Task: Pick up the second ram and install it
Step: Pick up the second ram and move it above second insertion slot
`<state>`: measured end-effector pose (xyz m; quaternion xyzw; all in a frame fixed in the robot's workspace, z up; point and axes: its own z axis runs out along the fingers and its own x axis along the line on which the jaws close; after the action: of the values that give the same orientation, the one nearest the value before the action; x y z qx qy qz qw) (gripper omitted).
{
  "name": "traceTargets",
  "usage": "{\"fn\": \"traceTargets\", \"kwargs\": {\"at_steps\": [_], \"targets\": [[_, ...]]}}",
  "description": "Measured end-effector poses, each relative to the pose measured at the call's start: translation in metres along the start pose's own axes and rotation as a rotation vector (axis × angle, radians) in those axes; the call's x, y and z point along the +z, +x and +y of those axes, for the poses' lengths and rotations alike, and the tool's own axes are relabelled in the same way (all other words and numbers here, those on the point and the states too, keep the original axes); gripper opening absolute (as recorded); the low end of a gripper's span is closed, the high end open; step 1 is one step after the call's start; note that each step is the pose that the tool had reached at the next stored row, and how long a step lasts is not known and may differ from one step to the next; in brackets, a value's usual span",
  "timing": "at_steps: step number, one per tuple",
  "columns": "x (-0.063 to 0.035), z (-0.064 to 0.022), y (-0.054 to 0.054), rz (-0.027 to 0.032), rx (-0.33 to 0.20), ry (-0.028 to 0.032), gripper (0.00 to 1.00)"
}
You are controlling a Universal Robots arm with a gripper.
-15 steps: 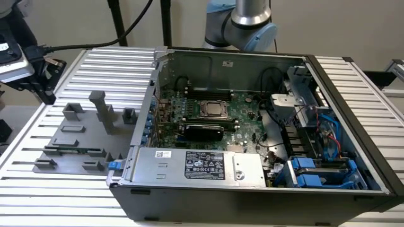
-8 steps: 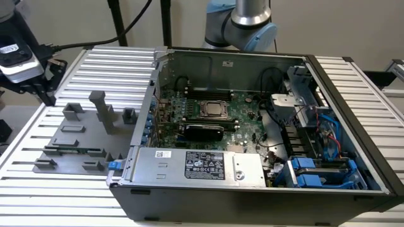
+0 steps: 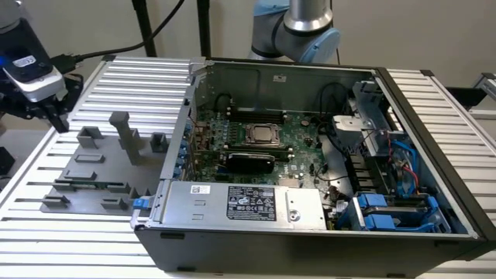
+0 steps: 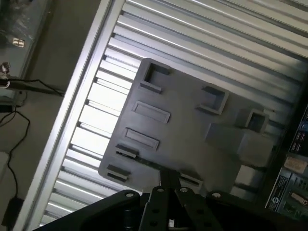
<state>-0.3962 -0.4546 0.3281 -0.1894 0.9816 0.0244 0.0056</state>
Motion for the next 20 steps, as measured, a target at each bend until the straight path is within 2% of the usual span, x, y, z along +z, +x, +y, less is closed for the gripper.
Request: {"fn": "traceTargets", "kwargs": {"at_steps": [20], "targets": [[0.0153,-0.0007,0.000,0.0167,-0.363,-0.0073,0.00]]}}
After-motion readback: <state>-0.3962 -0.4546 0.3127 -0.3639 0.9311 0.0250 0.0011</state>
